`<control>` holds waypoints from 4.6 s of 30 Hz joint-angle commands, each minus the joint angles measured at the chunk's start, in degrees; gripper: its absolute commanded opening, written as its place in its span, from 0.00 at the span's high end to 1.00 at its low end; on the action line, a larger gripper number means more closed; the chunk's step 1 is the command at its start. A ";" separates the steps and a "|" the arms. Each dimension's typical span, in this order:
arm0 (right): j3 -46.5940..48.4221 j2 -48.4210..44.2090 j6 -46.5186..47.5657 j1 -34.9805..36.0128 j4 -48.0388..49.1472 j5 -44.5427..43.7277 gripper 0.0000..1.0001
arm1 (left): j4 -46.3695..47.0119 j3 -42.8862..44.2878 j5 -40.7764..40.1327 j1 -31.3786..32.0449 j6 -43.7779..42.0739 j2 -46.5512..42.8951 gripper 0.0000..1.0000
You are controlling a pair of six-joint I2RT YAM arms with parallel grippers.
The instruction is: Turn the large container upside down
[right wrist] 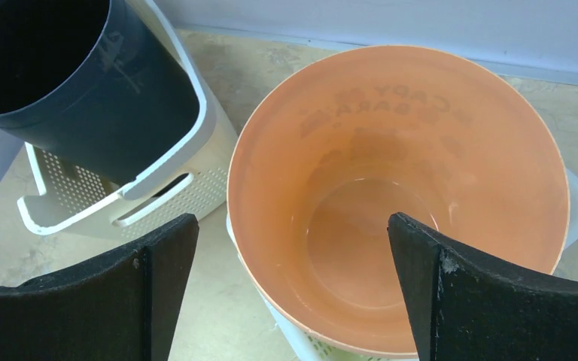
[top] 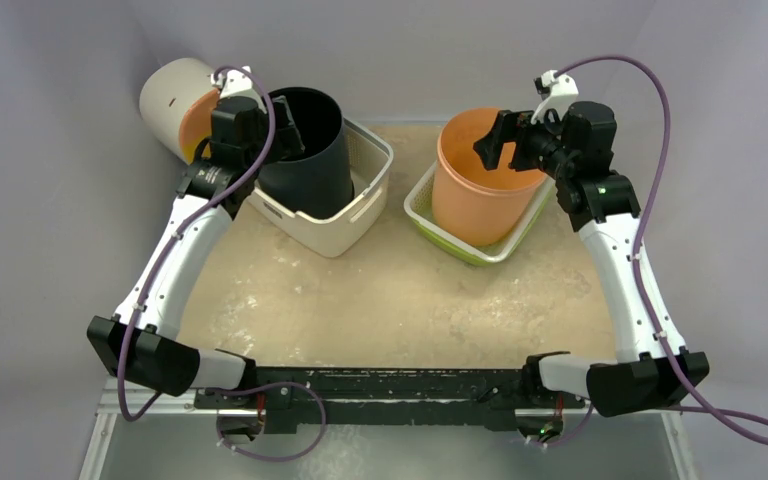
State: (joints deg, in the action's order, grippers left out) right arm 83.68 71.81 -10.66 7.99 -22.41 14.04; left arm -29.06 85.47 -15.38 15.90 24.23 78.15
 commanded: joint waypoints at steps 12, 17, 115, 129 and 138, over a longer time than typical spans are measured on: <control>2.19 -1.89 0.50 0.36 0.48 -0.73 0.00 | -0.25 2.34 -1.42 0.36 -2.12 -0.75 0.19; 3.59 -1.23 -0.12 0.36 -1.55 -3.64 0.00 | -0.30 2.14 -1.50 0.36 -2.12 -0.63 0.19; 12.89 33.88 16.72 -0.79 5.25 -35.22 1.00 | 1.84 -1.78 -3.62 0.27 -3.31 -6.23 0.23; 19.82 35.64 16.61 -1.48 4.90 -33.10 1.00 | 2.53 -3.67 -4.67 0.27 -4.08 -6.87 0.23; 22.50 23.46 17.95 0.15 2.31 -32.12 1.00 | 3.02 -4.25 -5.46 0.27 -3.71 -7.79 0.23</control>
State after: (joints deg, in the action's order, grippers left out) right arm 102.06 104.16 5.54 6.83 -21.45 -17.80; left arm -29.21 81.62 -19.64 15.90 21.39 72.60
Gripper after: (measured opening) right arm 0.049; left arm 0.770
